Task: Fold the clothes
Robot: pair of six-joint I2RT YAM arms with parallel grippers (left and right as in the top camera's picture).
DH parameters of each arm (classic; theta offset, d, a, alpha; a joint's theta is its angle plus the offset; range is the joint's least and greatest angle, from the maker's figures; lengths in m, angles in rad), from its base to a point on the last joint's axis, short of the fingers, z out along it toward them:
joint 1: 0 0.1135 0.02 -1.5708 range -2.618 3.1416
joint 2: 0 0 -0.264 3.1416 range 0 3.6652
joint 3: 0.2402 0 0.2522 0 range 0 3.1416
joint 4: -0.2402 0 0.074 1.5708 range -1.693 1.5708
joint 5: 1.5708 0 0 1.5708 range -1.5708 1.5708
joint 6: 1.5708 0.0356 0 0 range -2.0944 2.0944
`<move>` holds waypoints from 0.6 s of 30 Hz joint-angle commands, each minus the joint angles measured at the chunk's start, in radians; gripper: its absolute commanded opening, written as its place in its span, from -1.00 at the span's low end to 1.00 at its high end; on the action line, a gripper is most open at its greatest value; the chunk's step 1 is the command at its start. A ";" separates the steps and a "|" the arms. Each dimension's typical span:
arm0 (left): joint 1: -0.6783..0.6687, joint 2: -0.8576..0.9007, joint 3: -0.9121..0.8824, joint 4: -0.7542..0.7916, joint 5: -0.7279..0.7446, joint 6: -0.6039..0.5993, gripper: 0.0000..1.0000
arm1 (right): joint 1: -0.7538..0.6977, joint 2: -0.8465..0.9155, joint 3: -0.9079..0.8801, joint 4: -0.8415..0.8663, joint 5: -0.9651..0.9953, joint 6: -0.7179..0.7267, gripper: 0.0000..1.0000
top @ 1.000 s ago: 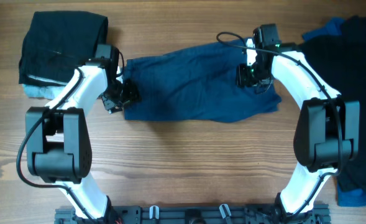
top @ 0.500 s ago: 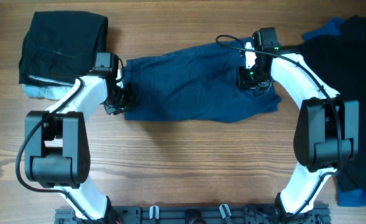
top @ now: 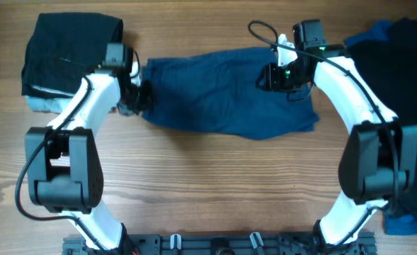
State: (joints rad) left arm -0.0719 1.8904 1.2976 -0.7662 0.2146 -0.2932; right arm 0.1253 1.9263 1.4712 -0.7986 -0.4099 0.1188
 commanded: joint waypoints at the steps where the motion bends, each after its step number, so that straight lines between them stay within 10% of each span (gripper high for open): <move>1: -0.003 -0.015 0.164 -0.041 -0.002 0.055 -0.92 | 0.014 -0.037 0.008 -0.026 -0.161 0.148 -0.30; 4: -0.011 -0.017 0.234 -0.068 -0.002 0.056 -0.92 | 0.075 -0.035 -0.027 0.027 -0.159 0.228 -0.89; 18: -0.069 -0.162 0.328 -0.114 -0.005 0.084 -0.91 | 0.354 -0.032 -0.325 0.449 0.096 0.644 -0.91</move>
State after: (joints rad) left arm -0.1394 1.8011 1.5909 -0.8795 0.2146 -0.2363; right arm 0.4736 1.9026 1.2015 -0.4271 -0.3386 0.7181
